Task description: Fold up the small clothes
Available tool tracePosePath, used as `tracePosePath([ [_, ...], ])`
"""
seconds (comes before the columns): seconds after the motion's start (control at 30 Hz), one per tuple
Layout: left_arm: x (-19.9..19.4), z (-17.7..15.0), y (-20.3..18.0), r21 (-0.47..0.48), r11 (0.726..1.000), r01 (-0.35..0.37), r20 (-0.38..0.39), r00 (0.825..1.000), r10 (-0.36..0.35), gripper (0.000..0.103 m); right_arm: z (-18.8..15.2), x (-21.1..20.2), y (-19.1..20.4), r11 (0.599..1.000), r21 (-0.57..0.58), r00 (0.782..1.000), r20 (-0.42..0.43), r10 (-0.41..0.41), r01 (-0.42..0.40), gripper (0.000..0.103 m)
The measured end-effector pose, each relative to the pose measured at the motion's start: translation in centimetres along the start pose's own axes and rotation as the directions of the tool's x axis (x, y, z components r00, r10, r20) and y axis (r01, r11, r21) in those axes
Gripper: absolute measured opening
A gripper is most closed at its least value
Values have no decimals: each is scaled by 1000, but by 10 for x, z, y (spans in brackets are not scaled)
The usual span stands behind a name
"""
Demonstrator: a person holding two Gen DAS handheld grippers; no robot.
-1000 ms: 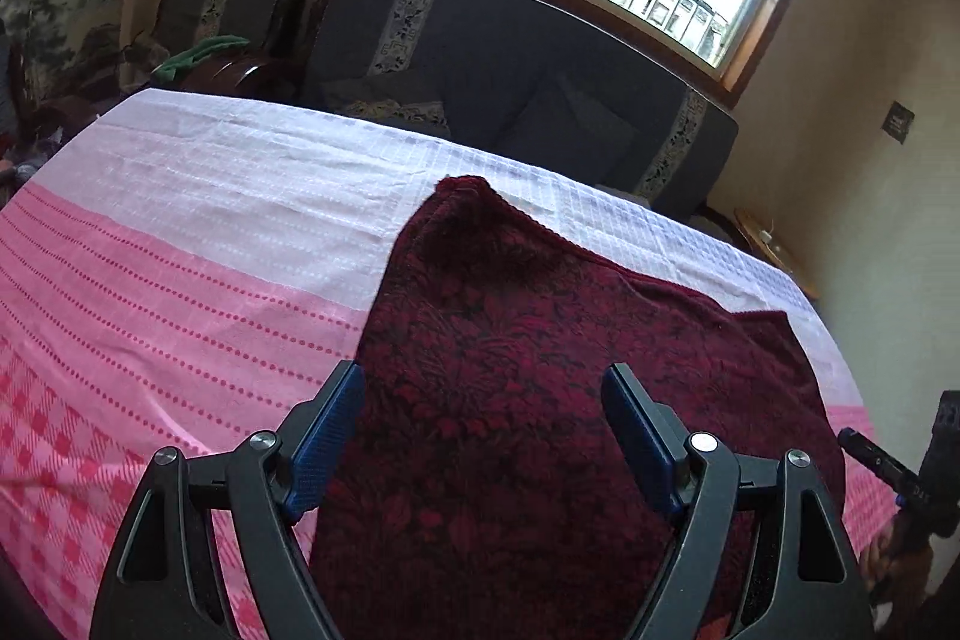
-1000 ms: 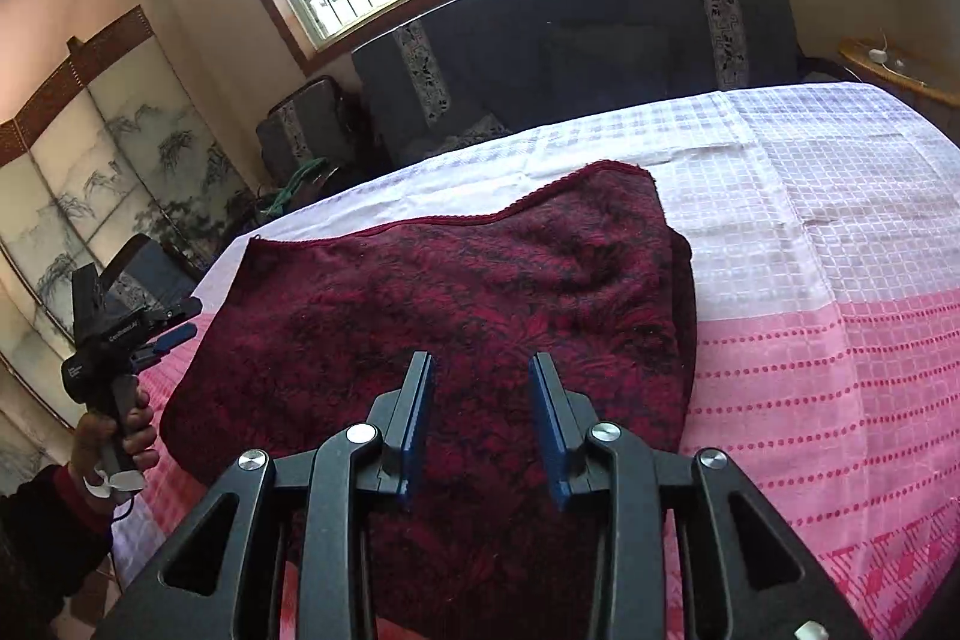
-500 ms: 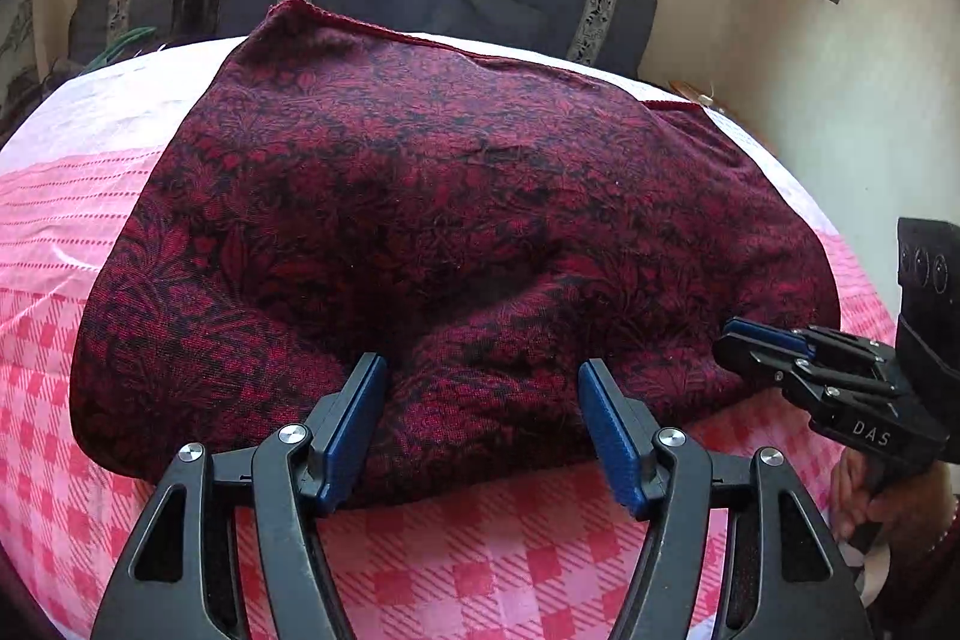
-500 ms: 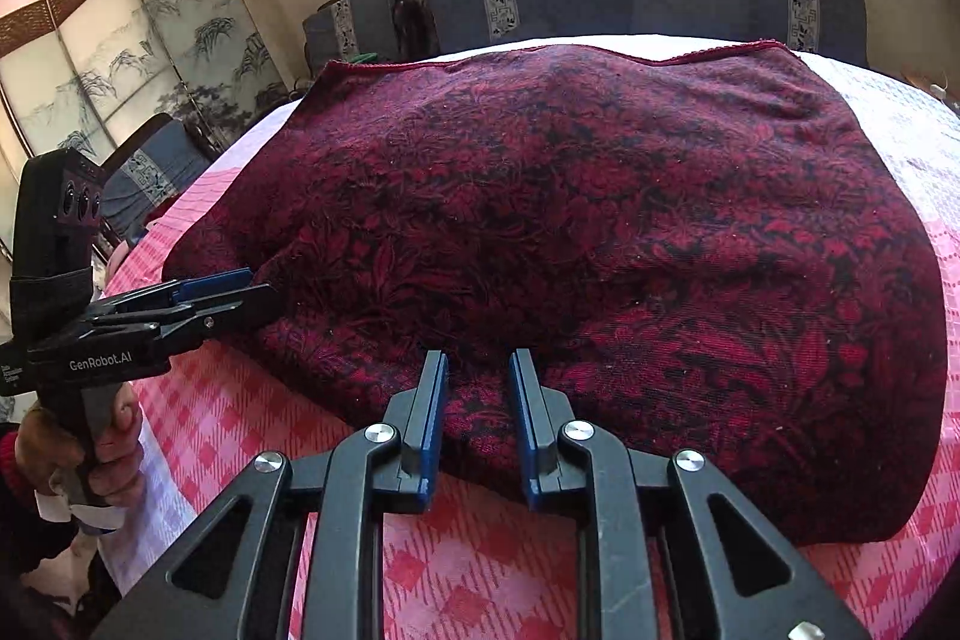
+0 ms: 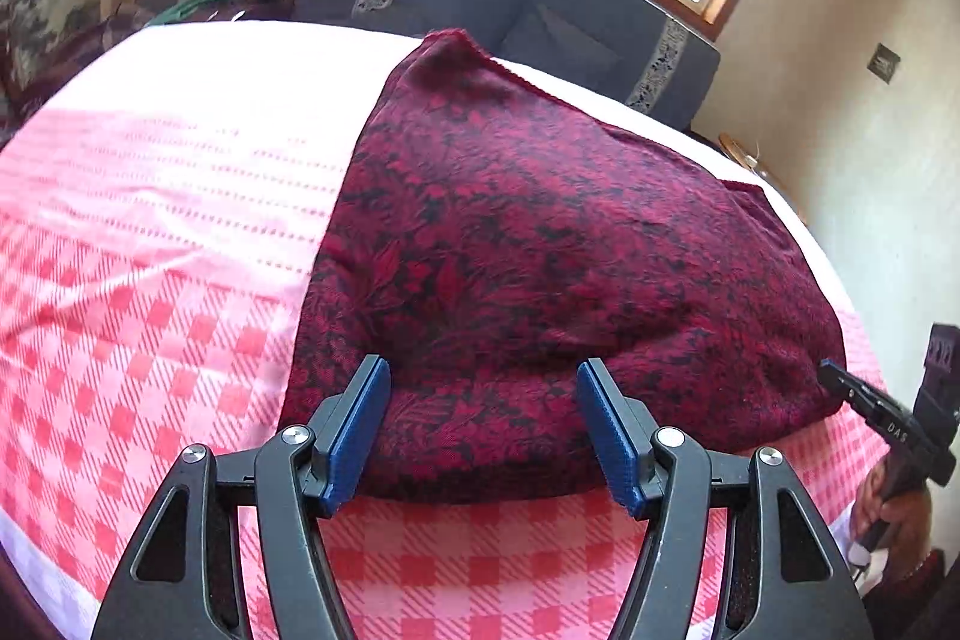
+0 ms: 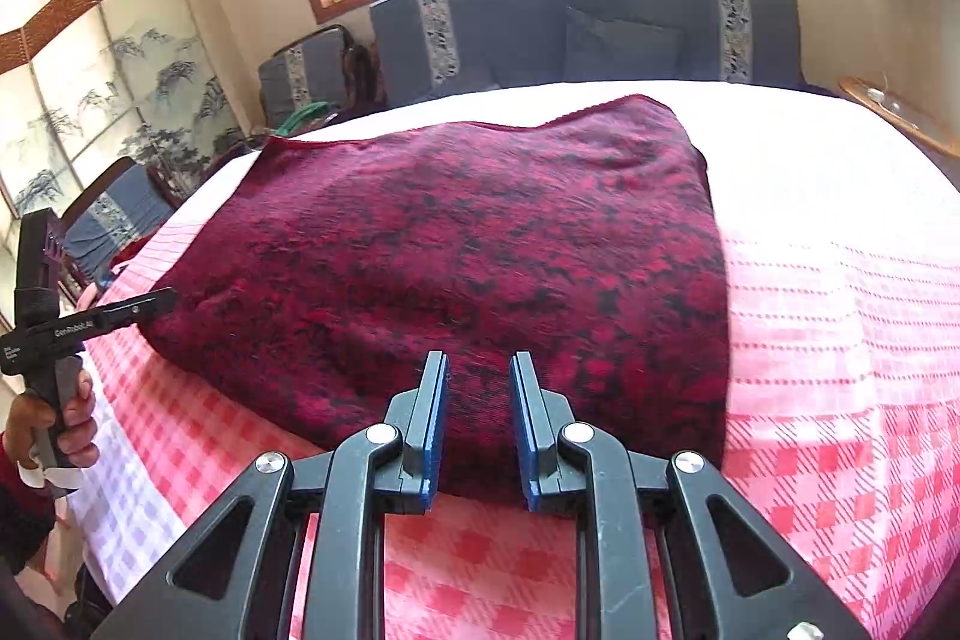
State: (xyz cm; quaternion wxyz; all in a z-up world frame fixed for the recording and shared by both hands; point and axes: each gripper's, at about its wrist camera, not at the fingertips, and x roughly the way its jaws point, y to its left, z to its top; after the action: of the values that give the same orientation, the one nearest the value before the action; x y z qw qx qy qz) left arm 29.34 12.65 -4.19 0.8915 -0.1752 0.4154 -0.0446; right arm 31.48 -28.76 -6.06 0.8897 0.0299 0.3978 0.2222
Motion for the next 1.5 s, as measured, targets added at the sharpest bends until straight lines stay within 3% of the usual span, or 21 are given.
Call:
tracePosePath([
  [0.03,1,-2,3,-2,1000,-1,5,1000,1,60,-4,2,-7,1000,14,1000,-9,-9,9,17],
  [0.2,7,-12,-3,61,998,-34,14,999,33,60,-16,10,-25,997,71,999,-46,-17,20,15],
  [0.33,-2,-7,4,35,999,6,12,1000,-7,60,-16,11,-29,997,81,998,-57,6,-1,15],
  [0.43,-27,14,-9,86,996,31,57,998,-36,60,-11,-2,-30,995,88,998,-11,54,-53,21],
  [0.53,-36,49,-28,172,985,-2,123,992,-20,60,14,-23,-29,997,29,995,66,70,-72,21],
  [0.6,-25,77,-35,191,982,2,126,992,-27,60,37,-23,-36,994,40,992,88,96,-99,21],
  [0.7,5,115,-35,170,985,39,102,993,-57,60,76,-5,-53,986,96,988,94,125,-134,21],
  [0.83,51,151,-25,91,992,86,33,995,-89,60,120,37,-80,984,146,994,50,93,-100,19],
  [0.93,79,164,-15,75,996,51,-1,999,-51,60,143,67,-85,989,132,998,10,62,-63,18],
  [1.03,107,166,7,16,1000,-12,-60,998,13,60,157,91,-94,992,121,1000,-4,29,-28,17],
  [1.1,121,158,24,-50,999,-11,-93,996,6,58,156,108,-106,989,150,999,-51,1,6,16],
  [1.2,117,144,26,-12,1000,-28,-35,999,27,52,133,133,-114,988,145,986,-163,-27,51,6],
  [1.23,115,140,25,-3,1000,-31,-16,999,31,52,127,131,-114,990,138,991,-130,-25,43,5],
  [1.4,109,141,17,34,997,-71,15,997,71,52,133,134,-114,989,141,988,-152,-30,52,5],
  [1.5,77,135,6,52,998,-42,80,996,38,52,130,95,-117,983,181,999,-30,-16,21,9],
])
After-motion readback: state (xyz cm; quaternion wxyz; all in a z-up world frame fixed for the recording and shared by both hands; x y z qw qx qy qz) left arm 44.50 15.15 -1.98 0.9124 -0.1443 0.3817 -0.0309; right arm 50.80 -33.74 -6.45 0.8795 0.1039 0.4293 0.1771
